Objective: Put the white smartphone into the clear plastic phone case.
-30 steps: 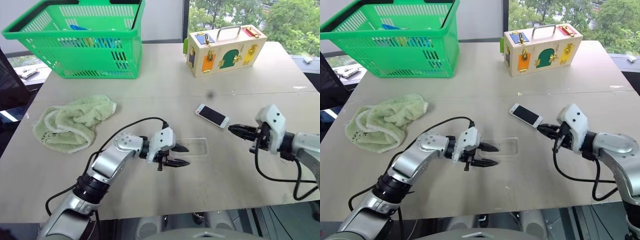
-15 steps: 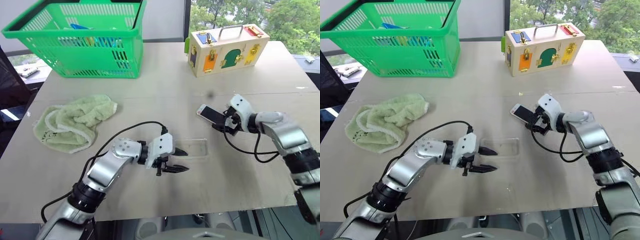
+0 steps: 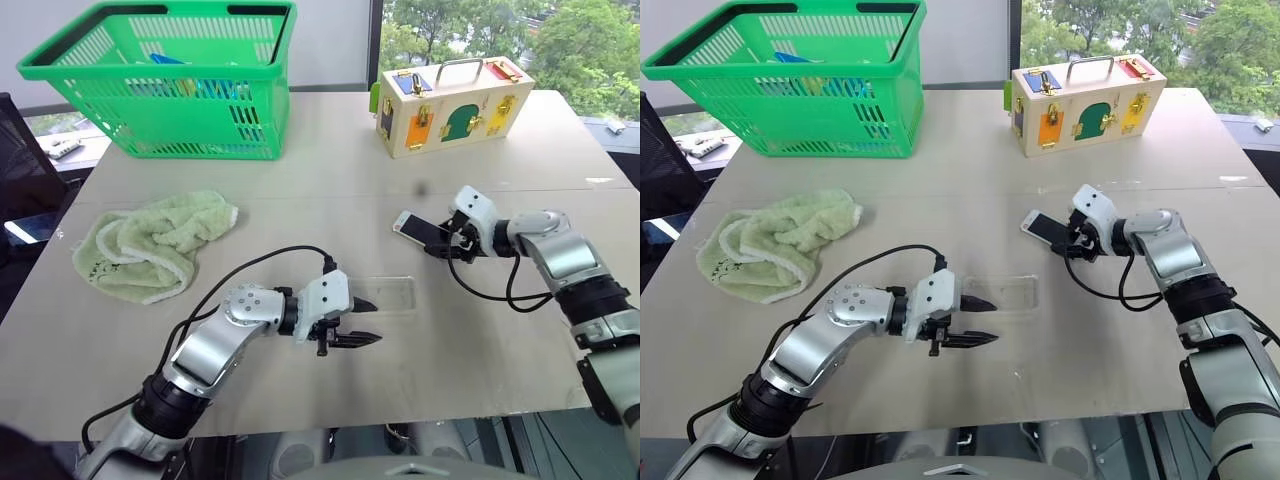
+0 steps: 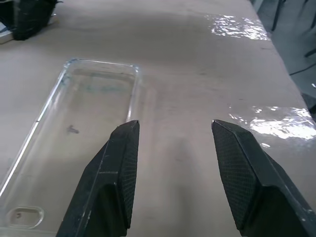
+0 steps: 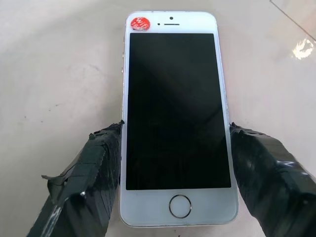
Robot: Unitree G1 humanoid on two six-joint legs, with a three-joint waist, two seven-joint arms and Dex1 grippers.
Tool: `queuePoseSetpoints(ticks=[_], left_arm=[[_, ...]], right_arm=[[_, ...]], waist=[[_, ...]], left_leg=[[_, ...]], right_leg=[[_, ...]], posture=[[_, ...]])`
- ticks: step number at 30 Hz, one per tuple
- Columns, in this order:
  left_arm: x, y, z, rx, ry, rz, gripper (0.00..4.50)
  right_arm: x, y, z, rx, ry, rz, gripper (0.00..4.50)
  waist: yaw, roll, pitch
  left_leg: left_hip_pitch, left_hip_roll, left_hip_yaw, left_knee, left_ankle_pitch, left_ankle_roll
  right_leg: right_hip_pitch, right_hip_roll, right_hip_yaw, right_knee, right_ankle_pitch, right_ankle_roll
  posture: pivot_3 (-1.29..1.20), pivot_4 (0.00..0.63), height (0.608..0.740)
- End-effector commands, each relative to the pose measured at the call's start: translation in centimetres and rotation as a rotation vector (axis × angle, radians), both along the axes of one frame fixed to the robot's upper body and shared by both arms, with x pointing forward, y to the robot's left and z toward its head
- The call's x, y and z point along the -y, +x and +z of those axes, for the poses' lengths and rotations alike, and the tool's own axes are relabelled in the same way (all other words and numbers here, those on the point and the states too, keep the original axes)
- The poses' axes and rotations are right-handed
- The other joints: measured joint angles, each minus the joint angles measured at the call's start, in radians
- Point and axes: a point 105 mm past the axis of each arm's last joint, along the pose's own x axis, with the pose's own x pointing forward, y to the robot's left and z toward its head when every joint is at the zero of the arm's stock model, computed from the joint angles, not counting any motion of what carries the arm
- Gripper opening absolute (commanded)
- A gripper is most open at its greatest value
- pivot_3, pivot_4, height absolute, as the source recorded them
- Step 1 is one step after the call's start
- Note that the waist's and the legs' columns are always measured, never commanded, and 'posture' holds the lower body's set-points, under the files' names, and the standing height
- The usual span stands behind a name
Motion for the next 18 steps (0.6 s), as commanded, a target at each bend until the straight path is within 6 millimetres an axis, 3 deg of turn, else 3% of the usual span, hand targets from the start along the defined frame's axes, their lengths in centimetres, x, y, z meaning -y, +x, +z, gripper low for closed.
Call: queuePoseSetpoints(ticks=[1,8,14,18], left_arm=[[0.5,-0.2,1.2,0.045,-0.038,-0.004,2.39],[0.2,-0.2,2.8,0.053,-0.087,0.014,2.39],[-0.6,-0.1,4.9,0.062,-0.118,0.042,2.39],[-3.3,-0.2,6.2,0.033,-0.154,0.102,2.39]], right_arm=[[0.4,-1.2,0.1,0.012,0.042,0.028,2.9],[-1.1,-4.3,4.5,0.111,0.159,0.116,2.75],[-3.5,-6.9,5.9,0.143,0.14,0.203,2.75],[-6.1,-9.5,4.7,0.147,0.022,0.368,2.75]], waist=[[0.001,0.0,0.0],[-0.004,0.001,0.001],[-0.001,0.001,0.001],[-0.006,0.001,0.001]], left_leg=[[0.0,0.0,0.0,-0.001,0.0,0.0],[-0.01,0.0,0.0,-0.004,0.0,0.0],[-0.015,0.0,-0.001,-0.004,0.0,0.0],[-0.015,0.0,0.0,-0.004,0.0,0.0]], right_leg=[[0.0,0.0,0.0,-0.001,0.0,0.0],[-0.01,0.0,0.0,-0.004,0.0,0.001],[-0.015,0.002,-0.001,-0.002,0.0,0.001],[-0.016,0.002,0.0,-0.002,0.0,0.001]], posture=[[0.0,0.15,0.74],[0.0,0.15,0.74],[0.0,0.15,0.74],[0.0,0.15,0.74]])
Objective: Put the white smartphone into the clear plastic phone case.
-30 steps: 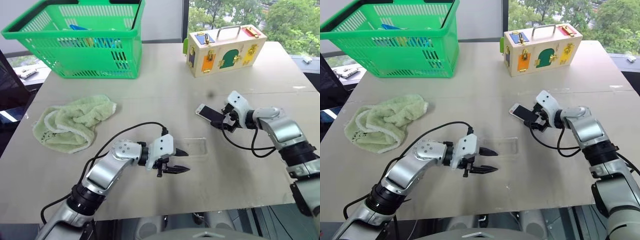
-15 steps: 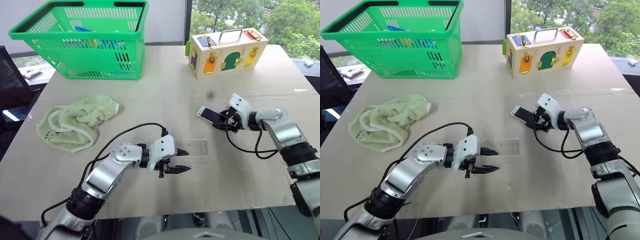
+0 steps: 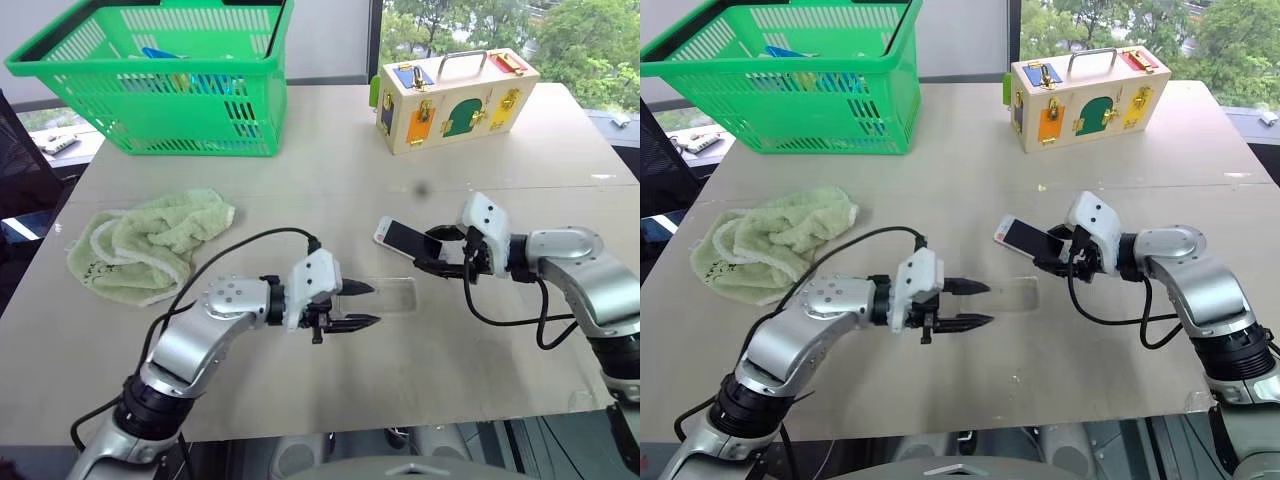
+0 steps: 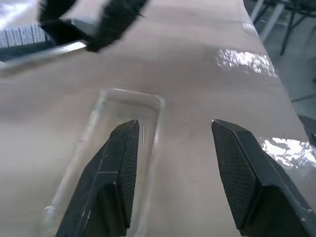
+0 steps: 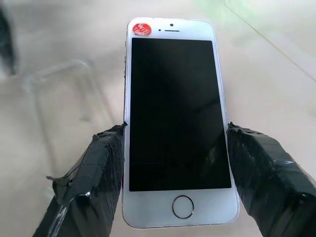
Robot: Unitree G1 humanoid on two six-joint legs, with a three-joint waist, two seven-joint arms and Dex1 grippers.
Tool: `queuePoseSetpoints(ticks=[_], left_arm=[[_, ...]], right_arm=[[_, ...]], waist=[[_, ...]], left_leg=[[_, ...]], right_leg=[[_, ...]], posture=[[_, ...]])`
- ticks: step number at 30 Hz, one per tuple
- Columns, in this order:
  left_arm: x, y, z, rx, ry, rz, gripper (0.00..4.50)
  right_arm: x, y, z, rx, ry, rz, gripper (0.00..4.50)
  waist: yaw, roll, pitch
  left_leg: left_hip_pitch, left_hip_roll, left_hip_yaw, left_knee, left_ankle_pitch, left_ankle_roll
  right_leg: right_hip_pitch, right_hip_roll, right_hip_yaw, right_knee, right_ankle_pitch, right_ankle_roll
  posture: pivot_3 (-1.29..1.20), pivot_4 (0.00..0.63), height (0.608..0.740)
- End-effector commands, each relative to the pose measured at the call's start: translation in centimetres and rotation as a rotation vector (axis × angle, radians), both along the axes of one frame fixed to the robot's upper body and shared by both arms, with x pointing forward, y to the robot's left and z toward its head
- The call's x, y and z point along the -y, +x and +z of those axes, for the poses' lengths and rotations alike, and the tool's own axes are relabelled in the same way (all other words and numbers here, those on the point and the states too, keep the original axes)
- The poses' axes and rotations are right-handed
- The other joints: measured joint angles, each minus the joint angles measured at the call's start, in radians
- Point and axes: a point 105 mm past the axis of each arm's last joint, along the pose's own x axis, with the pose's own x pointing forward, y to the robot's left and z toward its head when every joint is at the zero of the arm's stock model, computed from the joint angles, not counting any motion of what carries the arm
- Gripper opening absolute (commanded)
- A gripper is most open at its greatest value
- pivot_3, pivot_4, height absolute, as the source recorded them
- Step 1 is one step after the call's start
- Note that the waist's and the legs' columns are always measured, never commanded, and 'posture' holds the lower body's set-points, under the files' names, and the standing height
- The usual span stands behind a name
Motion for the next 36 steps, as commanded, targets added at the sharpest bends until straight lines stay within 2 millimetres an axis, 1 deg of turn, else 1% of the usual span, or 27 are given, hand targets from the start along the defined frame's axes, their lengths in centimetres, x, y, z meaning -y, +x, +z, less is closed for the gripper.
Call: queuePoseSetpoints(ticks=[1,3,5,7,12,17,24,31,36], left_arm=[[-2.2,-0.2,1.5,0.008,-0.029,0.026,2.39],[-3.5,0.6,1.0,-0.005,-0.008,0.057,2.39],[-5.1,1.4,0.2,-0.012,-0.005,0.086,2.39],[-6.3,1.7,-0.8,-0.014,0.01,0.105,2.39],[-7.5,1.2,-2.2,-0.003,0.005,0.106,2.39],[-8.1,0.3,-2.5,0.011,-0.021,0.081,2.39],[-9.0,-0.1,-3.1,0.002,-0.016,0.091,2.39],[-9.0,-0.3,-3.3,-0.002,-0.021,0.094,2.39],[-8.8,-0.3,-3.5,-0.003,-0.027,0.092,2.39]], right_arm=[[-2.1,-2.1,-0.2,0.046,-0.073,0.127,2.75],[-2.5,-2.4,-0.6,0.051,-0.101,0.147,2.75],[-2.6,-2.5,-1.4,0.057,-0.156,0.169,2.75],[-2.7,-2.4,-2.1,0.058,-0.19,0.176,2.75],[-2.6,-2.4,-3.1,0.054,-0.254,0.208,2.75],[-2.4,-2.5,-3.7,0.061,-0.304,0.247,2.75],[-2.4,-2.6,-4.1,0.071,-0.344,0.286,2.75],[-2.4,-2.6,-4.5,0.065,-0.38,0.329,2.75],[-2.1,-2.4,-5.1,0.03,-0.429,0.335,2.75]], waist=[[-0.004,0.0,0.0],[-0.004,0.0,0.0],[0.001,0.0,0.0],[0.003,0.0,0.0],[0.004,0.0,0.0],[0.003,0.0,0.0],[0.003,0.0,0.0],[0.003,0.0,0.0],[0.004,0.0,0.0]], left_leg=[[0.0,0.0,0.0,0.0,0.0,0.0],[0.0,0.0,0.0,0.0,0.0,0.0],[0.0,0.0,0.0,0.0,0.0,0.0],[0.0,0.0,0.0,0.001,0.0,0.0],[-0.001,0.0,0.001,0.001,0.0,0.0],[-0.001,0.0,0.001,0.0,0.0,0.0],[-0.001,0.0,0.001,0.001,0.0,0.0],[-0.001,0.0,0.001,0.001,0.0,0.0],[0.0,0.0,0.001,0.001,0.0,0.0]], right_leg=[[0.0,0.0,0.0,0.0,0.0,0.0],[0.0,0.0,0.0,0.0,0.0,0.0],[0.0,0.0,-0.001,0.0,0.0,0.0],[0.0,0.0,-0.001,0.0,0.0,0.0],[-0.001,-0.002,0.0,-0.001,0.0,0.0],[-0.001,-0.002,-0.001,-0.001,0.0,0.0],[-0.001,-0.002,-0.002,-0.001,0.0,0.0],[-0.001,-0.002,-0.001,-0.001,0.0,0.0],[0.0,-0.002,-0.001,-0.001,0.0,0.0]], posture=[[0.0,0.15,0.74],[0.0,0.15,0.74],[0.0,0.15,0.74],[0.0,0.15,0.74],[0.0,0.15,0.74],[0.0,0.15,0.74],[0.0,0.15,0.74],[0.0,0.15,0.74],[0.0,0.15,0.74]])
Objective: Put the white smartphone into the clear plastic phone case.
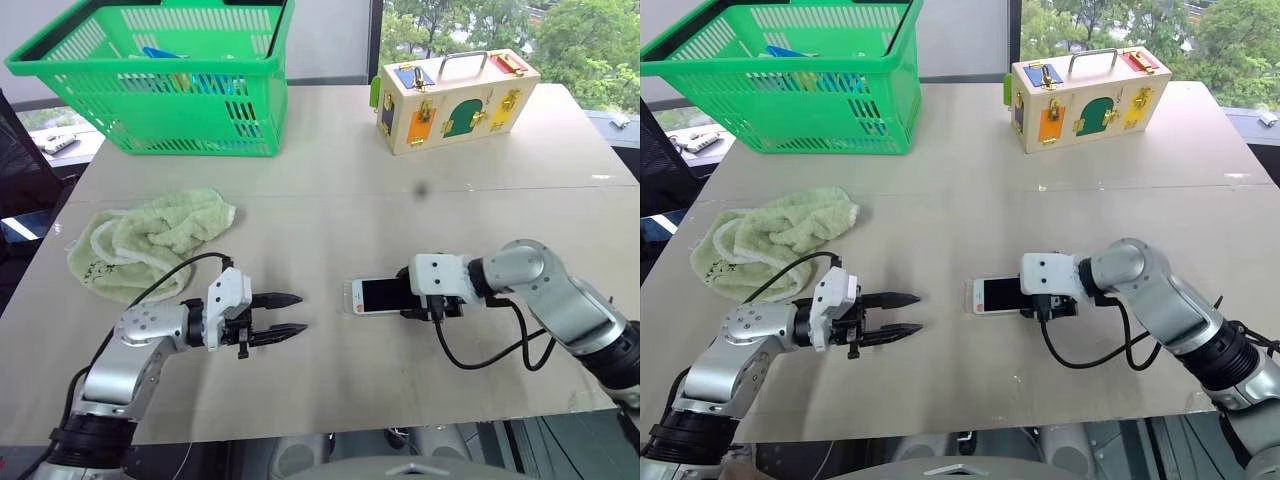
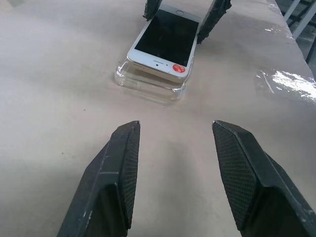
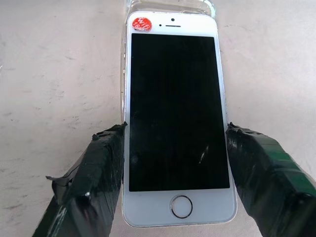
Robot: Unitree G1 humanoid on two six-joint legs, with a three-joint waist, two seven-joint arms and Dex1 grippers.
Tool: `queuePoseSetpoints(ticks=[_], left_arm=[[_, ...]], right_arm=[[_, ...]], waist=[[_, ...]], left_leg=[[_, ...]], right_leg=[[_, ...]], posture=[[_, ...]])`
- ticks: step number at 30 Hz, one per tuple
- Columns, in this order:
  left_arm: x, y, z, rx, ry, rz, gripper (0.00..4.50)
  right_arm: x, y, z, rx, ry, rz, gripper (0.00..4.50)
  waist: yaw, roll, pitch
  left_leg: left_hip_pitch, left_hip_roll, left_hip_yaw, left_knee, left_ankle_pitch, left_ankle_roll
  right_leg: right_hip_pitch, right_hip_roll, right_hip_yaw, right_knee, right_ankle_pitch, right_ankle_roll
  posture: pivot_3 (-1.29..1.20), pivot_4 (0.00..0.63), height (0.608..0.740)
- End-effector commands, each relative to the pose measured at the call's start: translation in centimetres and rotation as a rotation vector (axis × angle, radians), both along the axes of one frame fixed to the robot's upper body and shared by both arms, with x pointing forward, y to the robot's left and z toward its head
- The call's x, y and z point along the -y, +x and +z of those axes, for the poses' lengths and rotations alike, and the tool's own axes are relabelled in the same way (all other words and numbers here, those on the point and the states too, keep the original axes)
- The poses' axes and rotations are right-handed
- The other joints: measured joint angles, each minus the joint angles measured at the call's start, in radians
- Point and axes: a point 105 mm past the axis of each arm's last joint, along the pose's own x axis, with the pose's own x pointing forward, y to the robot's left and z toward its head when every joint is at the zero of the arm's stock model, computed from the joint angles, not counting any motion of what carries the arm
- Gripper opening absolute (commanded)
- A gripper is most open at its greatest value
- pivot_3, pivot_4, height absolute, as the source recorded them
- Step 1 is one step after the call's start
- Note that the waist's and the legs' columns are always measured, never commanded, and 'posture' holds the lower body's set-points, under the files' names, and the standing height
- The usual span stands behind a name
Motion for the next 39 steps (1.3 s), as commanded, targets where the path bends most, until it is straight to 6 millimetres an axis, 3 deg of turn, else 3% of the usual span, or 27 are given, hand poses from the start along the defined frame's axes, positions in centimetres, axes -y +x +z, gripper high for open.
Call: queuePoseSetpoints(ticks=[1,12,16,18,20,27,28,33,38,39], left_arm=[[0.1,0.1,0.7,0.039,-0.015,-0.007,2.39],[0.6,0.2,0.5,0.045,-0.027,-0.008,2.39],[1.0,0.3,0.4,0.048,-0.032,-0.014,2.39],[1.1,0.4,0.4,0.05,-0.031,-0.017,2.39],[1.0,0.5,0.2,0.048,-0.028,-0.016,2.39],[0.9,0.7,-0.5,0.024,-0.015,-0.026,2.39],[0.9,0.9,-0.7,0.016,-0.003,-0.02,1.86],[1.9,1.4,-1.3,0.012,0.025,-0.016,0.12],[3.5,2.1,-1.4,0.016,0.021,-0.022,0.0],[3.8,2.2,-1.5,0.004,0.026,-0.026,0.0]], right_arm=[[0.6,-0.2,-1.2,-0.044,-0.073,0.003,2.75],[0.7,0.9,-1.1,-0.048,-0.102,-0.063,2.75],[0.0,0.3,-0.5,-0.082,-0.05,-0.059,2.75],[-0.4,0.1,0.0,-0.091,-0.017,-0.048,3.94],[-0.7,0.1,0.8,-0.071,0.032,-0.052,4.48],[-0.2,0.2,4.5,-0.046,0.204,-0.137,4.48],[0.1,0.1,4.7,-0.051,0.217,-0.153,3.96],[2.1,-0.5,3.9,-0.075,0.221,-0.266,2.16],[4.4,-0.2,2.6,-0.04,0.175,-0.395,0.09],[4.8,-0.2,2.5,-0.037,0.169,-0.416,0.03]], waist=[[0.0,0.0,0.0],[0.0,-0.001,-0.001],[0.0,-0.002,-0.002],[0.0,-0.002,-0.002],[0.0,-0.002,-0.002],[0.0,-0.001,-0.001],[0.0,-0.001,-0.002],[0.004,-0.001,-0.002],[-0.001,-0.001,-0.002],[-0.002,-0.001,-0.002]], left_leg=[[0.0,0.0,0.0,0.0,0.0,0.0],[0.001,0.0,0.0,0.0,0.0,0.0],[0.001,0.0,0.0,0.001,0.0,0.0],[0.001,0.0,0.0,0.001,0.0,0.0],[0.001,0.0,-0.001,0.001,0.0,0.0],[0.0,0.0,0.0,0.001,0.0,0.0],[0.0,0.0,0.0,0.001,0.0,0.0],[0.0,0.0,-0.001,0.001,0.0,0.0],[0.0,-0.001,0.001,0.001,0.0,0.0],[0.0,0.0,0.001,0.001,0.0,0.0]], right_leg=[[0.0,0.0,0.0,0.0,0.0,0.0],[0.0,0.0,0.0,0.0,0.0,0.0],[0.001,-0.001,0.0,0.002,0.0,0.0],[0.0,-0.001,0.0,0.003,0.0,0.0],[0.0,-0.001,0.0,0.003,0.0,0.0],[-0.001,-0.001,0.0,0.003,0.0,-0.001],[0.0,-0.001,0.0,0.003,0.0,0.0],[0.0,-0.001,-0.001,0.003,0.0,0.0],[0.0,-0.002,0.001,0.002,0.0,0.0],[0.0,-0.001,0.001,0.002,0.0,0.0]], posture=[[0.0,0.15,0.74],[0.0,0.15,0.74],[0.0,0.15,0.74],[0.0,0.15,0.74],[0.0,0.15,0.74],[0.0,0.15,0.74],[0.0,0.15,0.74],[0.0,0.15,0.74],[0.0,0.15,0.74],[0.0,0.15,0.74]])
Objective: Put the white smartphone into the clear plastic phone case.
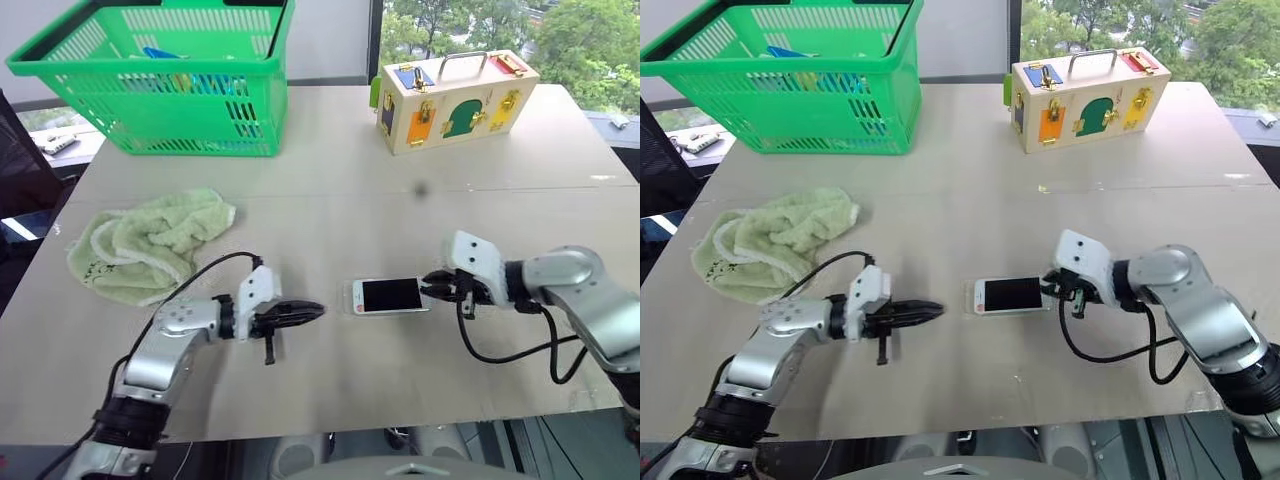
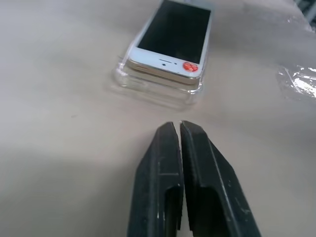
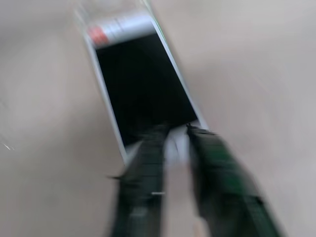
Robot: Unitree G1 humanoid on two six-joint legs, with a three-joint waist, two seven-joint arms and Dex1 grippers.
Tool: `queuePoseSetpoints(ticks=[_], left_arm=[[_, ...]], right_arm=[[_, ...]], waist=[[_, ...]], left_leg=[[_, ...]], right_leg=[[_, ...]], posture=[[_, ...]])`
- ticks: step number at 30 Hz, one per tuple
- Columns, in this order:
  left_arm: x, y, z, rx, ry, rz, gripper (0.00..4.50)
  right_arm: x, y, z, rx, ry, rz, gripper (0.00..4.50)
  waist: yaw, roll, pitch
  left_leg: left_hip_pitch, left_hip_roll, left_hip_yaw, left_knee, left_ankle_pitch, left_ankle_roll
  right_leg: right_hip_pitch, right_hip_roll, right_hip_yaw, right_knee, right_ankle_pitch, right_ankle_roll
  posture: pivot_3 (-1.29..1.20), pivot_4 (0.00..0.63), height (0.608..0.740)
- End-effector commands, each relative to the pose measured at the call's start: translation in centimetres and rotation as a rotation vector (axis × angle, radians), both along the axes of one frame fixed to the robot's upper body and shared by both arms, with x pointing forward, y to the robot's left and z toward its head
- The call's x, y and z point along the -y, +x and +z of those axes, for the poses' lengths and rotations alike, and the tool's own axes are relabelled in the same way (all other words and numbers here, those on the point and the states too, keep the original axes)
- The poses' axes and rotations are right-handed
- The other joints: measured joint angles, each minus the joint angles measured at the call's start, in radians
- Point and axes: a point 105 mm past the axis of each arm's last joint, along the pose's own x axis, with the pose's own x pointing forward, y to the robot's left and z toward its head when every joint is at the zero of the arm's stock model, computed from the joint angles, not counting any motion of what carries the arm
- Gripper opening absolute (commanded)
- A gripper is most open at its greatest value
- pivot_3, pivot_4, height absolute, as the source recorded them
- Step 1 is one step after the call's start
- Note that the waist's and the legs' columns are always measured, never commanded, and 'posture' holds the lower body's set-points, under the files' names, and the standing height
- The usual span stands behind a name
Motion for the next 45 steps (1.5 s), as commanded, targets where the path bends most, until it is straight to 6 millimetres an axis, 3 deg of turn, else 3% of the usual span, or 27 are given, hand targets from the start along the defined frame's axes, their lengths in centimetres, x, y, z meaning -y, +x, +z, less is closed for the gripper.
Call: queuePoseSetpoints(ticks=[1,8,17,25,38,45], left_arm=[[0.8,0.4,0.2,0.004,0.014,-0.01,0.0],[1.4,1.1,-0.2,0.016,0.076,-0.009,0.0],[0.8,1.8,0.5,0.036,0.11,0.013,0.0],[2.2,1.7,1.4,0.068,0.118,-0.006,0.0],[2.4,1.5,0.9,0.058,0.114,-0.008,0.0],[2.8,1.6,0.9,0.063,0.101,-0.01,0.0]], right_arm=[[0.8,0.2,1.3,0.071,-0.011,-0.048,0.03],[1.6,-0.2,0.0,0.058,-0.086,-0.07,0.03],[0.1,0.1,-0.4,0.065,-0.088,-0.015,0.03],[-2.0,-0.2,-0.7,0.058,-0.089,0.072,0.03],[-5.0,-0.2,-1.9,0.005,-0.089,0.194,0.03],[-5.1,0.2,-1.7,0.023,-0.07,0.191,0.03]], waist=[[0.0,0.0,0.0],[0.001,0.0,0.0],[0.001,0.0,0.0],[0.0,0.0,0.0],[-0.002,-0.001,0.0],[-0.009,-0.001,-0.001]], left_leg=[[0.0,0.0,0.0,0.0,0.0,0.0],[0.001,0.0,-0.002,0.0,0.0,0.0],[0.001,0.0,-0.001,0.002,0.0,0.0],[0.0,0.0,-0.001,0.002,0.0,0.0],[0.001,0.0,-0.002,0.002,0.0,0.0],[0.003,0.001,-0.002,0.003,0.0,0.0]], right_leg=[[0.0,0.0,0.0,0.0,0.0,0.0],[0.0,0.002,-0.001,0.002,0.0,0.0],[0.0,0.002,-0.001,0.003,0.0,0.0],[0.0,0.002,0.0,0.003,0.0,0.0],[0.0,0.002,-0.001,0.004,0.0,0.0],[0.0,0.003,0.0,0.007,0.0,-0.001]], posture=[[0.0,0.15,0.74],[0.0,0.15,0.74],[0.0,0.15,0.74],[0.0,0.15,0.74],[0.0,0.15,0.74],[0.0,0.15,0.74]])
